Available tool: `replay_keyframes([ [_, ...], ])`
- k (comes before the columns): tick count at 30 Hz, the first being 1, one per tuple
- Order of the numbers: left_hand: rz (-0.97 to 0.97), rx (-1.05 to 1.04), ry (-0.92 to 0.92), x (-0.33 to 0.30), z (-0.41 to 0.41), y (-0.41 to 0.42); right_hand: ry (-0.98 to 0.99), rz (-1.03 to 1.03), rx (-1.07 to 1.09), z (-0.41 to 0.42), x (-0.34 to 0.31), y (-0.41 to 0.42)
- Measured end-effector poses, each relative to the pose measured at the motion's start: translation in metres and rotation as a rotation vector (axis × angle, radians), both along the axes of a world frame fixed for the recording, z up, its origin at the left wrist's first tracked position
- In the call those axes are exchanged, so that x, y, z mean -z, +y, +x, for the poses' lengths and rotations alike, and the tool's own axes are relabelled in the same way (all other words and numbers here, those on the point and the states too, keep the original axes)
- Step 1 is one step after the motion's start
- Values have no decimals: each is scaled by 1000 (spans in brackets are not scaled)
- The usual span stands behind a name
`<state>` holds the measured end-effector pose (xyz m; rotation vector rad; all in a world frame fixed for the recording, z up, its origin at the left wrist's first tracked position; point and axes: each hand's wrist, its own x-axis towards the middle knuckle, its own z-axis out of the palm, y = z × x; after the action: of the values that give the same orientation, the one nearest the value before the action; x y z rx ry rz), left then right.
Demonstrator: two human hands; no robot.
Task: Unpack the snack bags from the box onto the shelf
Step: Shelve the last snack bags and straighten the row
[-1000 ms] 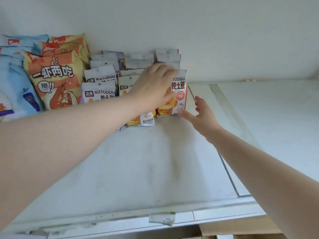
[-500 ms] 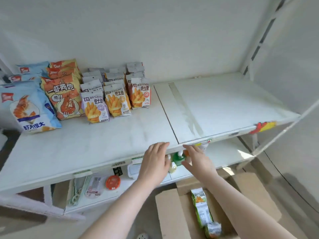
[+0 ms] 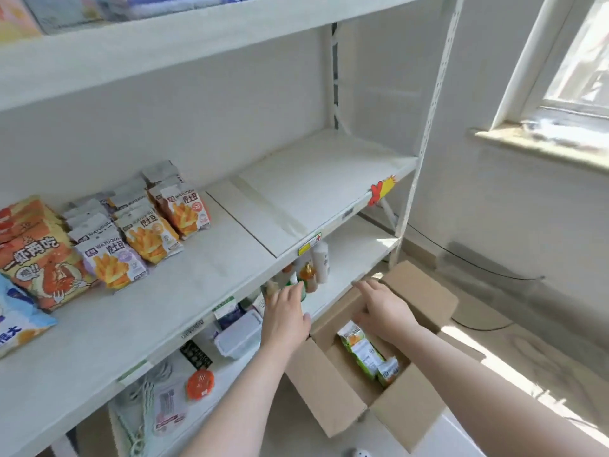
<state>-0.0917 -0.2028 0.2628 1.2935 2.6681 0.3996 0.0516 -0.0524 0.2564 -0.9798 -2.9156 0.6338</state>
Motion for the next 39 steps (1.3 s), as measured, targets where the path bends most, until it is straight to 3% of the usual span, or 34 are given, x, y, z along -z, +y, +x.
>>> replay_keyframes([
  [6,-26,55,45,-16,37,0,3,26,67,37,-27,-3],
  [14,-91,78,5,-3,98,45,-40,22,94,96,-17,48],
  [26,-289,-65,-216,87,201,143,-258,-48,-40,173,45,181],
  [34,-407,-309,-302,116,164,130,-324,-178,-147,126,88,209],
  [39,-439,-338,-358,150,123,155,-387,-241,-164,87,120,233],
])
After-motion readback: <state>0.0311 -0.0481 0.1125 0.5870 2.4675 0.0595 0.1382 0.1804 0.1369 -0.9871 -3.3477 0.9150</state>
